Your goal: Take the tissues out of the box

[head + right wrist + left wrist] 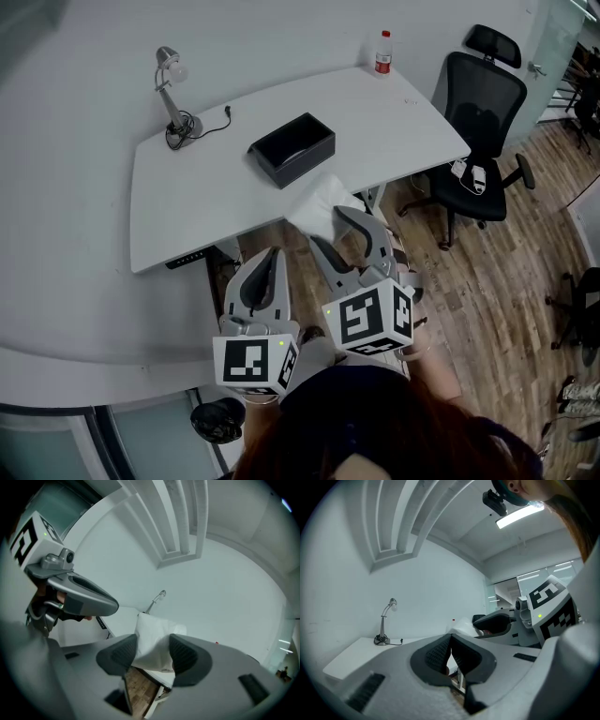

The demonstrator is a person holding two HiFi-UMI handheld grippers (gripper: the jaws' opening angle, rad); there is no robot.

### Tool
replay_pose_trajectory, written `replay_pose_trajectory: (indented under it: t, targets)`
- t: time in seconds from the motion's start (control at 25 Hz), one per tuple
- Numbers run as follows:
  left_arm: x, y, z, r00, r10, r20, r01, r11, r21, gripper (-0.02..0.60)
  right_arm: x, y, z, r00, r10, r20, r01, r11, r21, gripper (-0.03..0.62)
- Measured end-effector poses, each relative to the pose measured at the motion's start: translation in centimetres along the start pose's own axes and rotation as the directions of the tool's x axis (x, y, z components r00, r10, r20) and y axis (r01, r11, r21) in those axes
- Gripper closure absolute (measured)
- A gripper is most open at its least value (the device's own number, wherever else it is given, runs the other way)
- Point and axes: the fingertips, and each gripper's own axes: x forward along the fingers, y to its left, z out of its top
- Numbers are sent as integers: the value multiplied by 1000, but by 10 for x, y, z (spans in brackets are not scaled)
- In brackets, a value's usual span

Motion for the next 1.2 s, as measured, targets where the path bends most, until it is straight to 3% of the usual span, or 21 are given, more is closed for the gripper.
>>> replay_pose_trajectory:
  t: [1.2]
  targets:
    - [-44, -45, 3, 999, 33, -21, -32, 998, 45, 557, -69, 10, -4, 998, 5, 66, -7, 999, 41, 368]
